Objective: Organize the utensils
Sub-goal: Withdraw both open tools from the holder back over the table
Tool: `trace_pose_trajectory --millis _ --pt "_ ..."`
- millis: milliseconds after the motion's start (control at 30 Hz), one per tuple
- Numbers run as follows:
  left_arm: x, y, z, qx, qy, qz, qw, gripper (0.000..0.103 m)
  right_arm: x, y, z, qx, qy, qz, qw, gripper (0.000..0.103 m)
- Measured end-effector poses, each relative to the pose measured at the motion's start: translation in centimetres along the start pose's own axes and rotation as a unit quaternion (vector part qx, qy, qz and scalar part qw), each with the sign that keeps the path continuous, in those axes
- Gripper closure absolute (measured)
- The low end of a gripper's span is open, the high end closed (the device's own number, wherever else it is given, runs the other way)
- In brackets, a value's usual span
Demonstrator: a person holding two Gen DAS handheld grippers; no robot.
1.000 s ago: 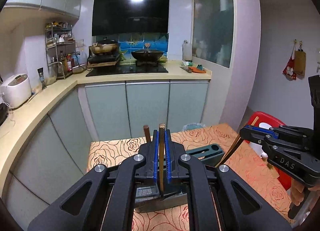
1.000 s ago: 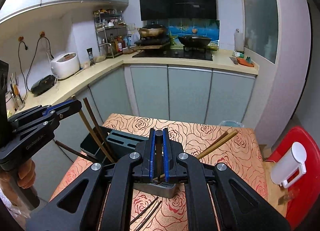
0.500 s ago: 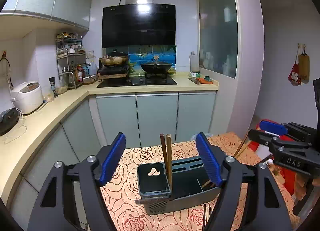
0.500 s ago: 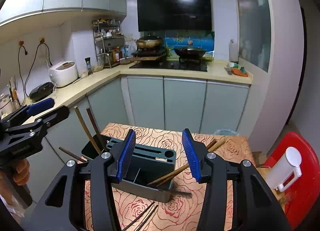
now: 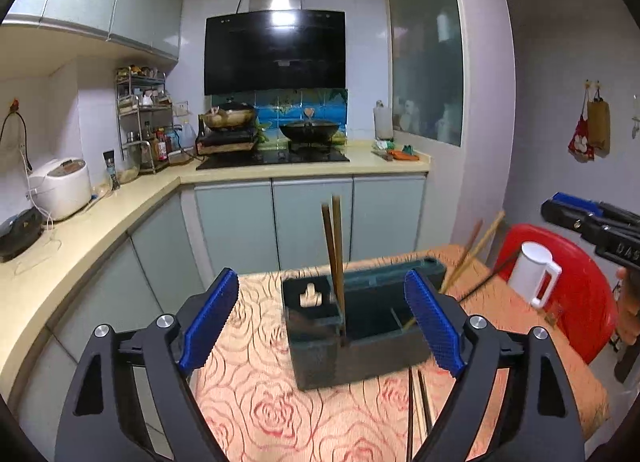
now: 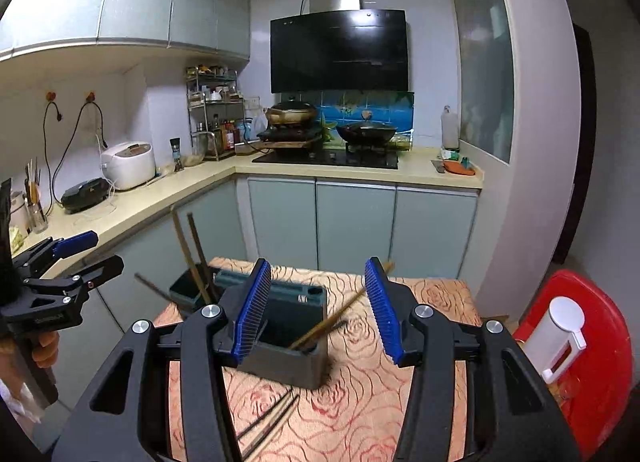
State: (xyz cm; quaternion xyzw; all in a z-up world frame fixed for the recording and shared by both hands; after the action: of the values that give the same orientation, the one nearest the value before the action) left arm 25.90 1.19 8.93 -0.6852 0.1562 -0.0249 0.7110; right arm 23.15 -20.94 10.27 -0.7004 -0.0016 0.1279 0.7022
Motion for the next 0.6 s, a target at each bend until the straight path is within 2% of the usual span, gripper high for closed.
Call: trace_pose_trajectory --millis 300,500,600 --pt "-2.9 8.9 -0.2 0.011 0.009 0.045 0.9989 0.021 -3.8 8.0 0.8 -0.021 0.011 0.020 1.000 0.055" --pt "-4.6 15.9 -1.9 0.030 0.031 0.091 0.9949 0.021 -5.3 13.9 1.5 -0.020 0.011 0.058 0.998 0.055" --pt "-5.5 19.4 -3.0 0.045 0.041 0.111 0.9919 0.021 -5.7 15.6 1.7 -0.012 0.013 0.070 0.997 0.055"
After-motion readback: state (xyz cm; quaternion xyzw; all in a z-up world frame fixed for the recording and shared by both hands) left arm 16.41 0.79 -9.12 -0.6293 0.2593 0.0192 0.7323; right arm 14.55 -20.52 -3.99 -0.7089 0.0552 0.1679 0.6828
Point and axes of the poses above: each gripper's, at about its wrist camera, not at the fingertips, and x roughly the way its jaws point, z to its left, y to its underside, the point moved 8 cm from there along x, roughly the way its jaws point, and after that the axes turned 12 degrees about -z, right-handed, at the moved point
